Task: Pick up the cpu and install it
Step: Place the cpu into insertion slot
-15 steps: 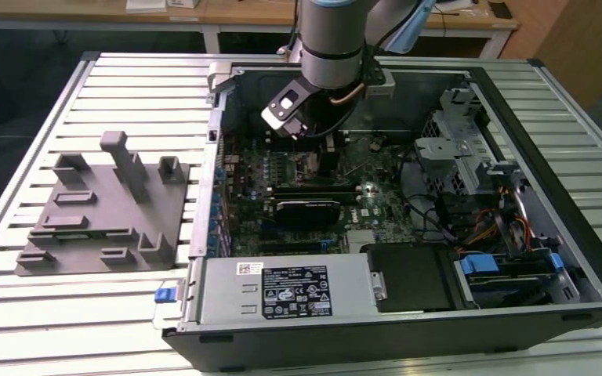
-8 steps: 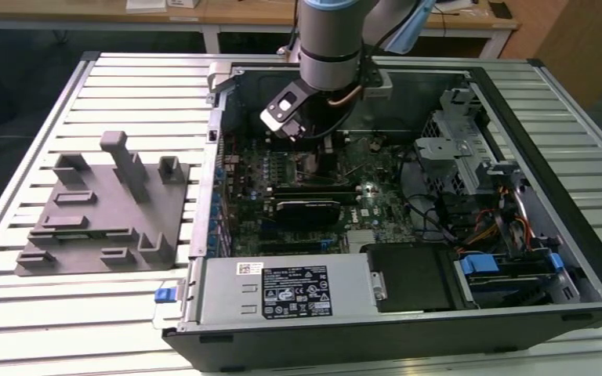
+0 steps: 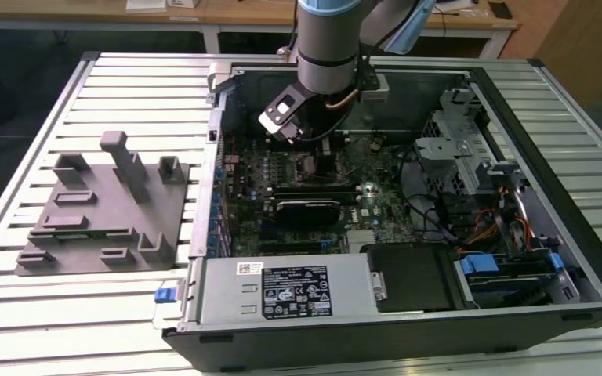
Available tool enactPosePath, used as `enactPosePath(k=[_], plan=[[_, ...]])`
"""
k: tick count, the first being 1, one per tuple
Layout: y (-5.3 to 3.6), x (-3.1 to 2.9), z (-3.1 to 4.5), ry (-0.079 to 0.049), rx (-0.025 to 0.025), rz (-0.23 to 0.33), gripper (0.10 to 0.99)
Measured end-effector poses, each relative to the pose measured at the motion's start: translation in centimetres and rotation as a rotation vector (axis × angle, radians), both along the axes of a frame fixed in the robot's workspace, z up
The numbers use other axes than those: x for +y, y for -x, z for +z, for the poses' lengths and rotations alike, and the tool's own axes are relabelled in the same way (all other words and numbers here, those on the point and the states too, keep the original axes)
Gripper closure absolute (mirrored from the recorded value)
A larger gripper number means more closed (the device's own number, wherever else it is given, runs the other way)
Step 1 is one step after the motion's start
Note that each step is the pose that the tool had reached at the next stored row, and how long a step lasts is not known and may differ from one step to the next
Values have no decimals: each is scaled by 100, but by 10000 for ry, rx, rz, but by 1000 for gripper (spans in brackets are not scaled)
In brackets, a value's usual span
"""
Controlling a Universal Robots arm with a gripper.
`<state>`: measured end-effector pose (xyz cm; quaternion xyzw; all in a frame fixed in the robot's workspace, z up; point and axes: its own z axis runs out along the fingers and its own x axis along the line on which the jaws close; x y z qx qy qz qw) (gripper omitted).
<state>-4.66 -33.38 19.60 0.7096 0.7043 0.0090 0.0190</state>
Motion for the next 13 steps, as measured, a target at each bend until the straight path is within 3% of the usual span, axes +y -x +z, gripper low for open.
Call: enactPosePath(k=[13], plan=[[1,2,-45,6,5,-6,545]])
